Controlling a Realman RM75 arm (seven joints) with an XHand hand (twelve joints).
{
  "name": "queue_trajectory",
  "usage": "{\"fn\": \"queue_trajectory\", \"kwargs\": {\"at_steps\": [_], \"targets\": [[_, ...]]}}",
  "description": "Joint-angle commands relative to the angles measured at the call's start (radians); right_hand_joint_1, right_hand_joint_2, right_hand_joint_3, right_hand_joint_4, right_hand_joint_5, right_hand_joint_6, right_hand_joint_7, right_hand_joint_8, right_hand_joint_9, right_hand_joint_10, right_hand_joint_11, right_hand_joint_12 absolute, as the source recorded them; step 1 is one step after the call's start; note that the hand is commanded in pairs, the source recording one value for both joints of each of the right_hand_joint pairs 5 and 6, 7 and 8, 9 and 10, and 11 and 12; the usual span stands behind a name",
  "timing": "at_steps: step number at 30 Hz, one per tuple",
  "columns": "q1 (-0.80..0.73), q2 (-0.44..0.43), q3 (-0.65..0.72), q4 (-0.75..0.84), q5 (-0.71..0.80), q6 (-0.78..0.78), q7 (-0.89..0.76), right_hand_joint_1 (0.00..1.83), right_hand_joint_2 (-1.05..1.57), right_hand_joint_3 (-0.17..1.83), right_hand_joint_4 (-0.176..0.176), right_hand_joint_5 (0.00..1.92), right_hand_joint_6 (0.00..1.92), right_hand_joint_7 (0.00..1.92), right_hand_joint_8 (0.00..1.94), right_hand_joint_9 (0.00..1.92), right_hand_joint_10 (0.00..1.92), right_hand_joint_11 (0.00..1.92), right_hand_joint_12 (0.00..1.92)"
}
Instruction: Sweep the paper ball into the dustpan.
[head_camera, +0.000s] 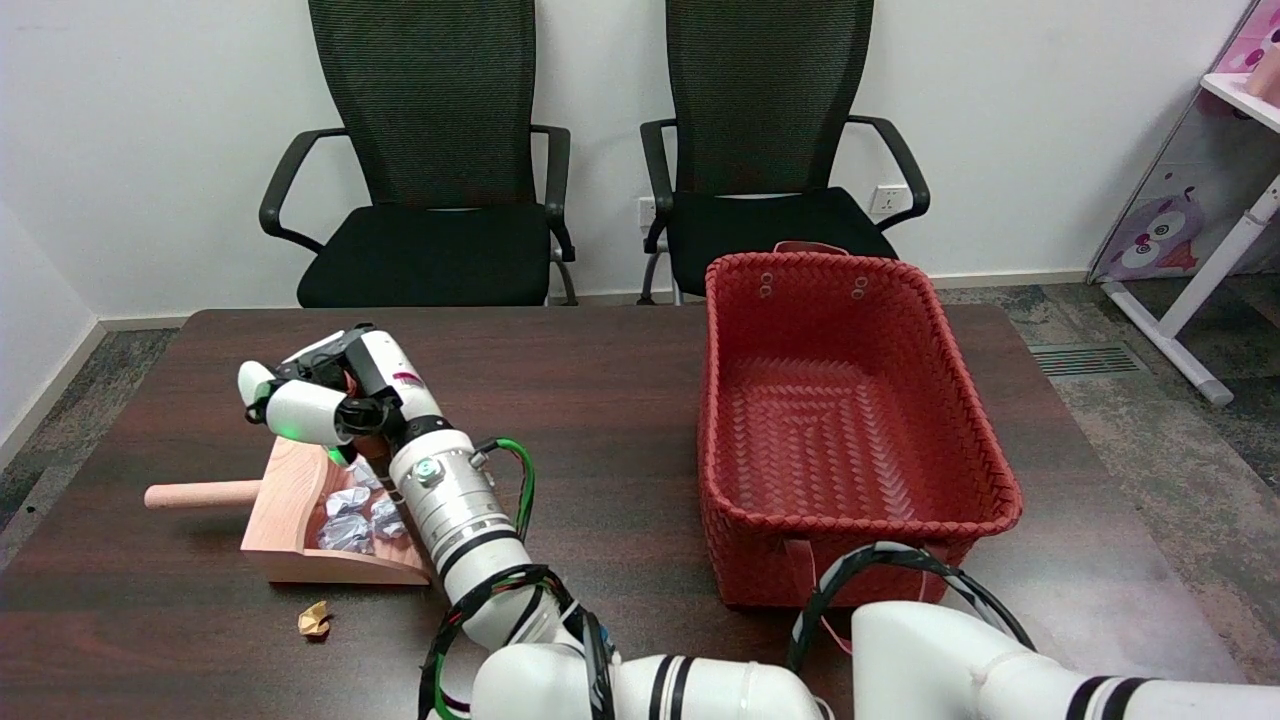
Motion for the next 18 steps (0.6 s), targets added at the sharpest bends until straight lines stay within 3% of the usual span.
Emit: {"fn": "queue_trajectory", "kwargs": {"at_steps": [1,12,18], "targets": [[0.096,-0.035,0.013,0.158,-0.003,-0.014,0.357,0.91,1.38,1.5,0.176,1.92,1.92,1.92,1.92,1.92,1.92,1.92,1.92],[0.182,0.008,0.042,0.162,0.047,0.001,0.643,0.91,1.57,0.98,0.176,1.92,1.92,1.92,1.92,1.92,1.92,1.92,1.92],[0.201,0.029,0.047,0.126,0.047,0.023,0.77,0.96,1.57,0.88,0.176,1.92,1.92,1.92,1.92,1.92,1.92,1.92,1.92]]}}
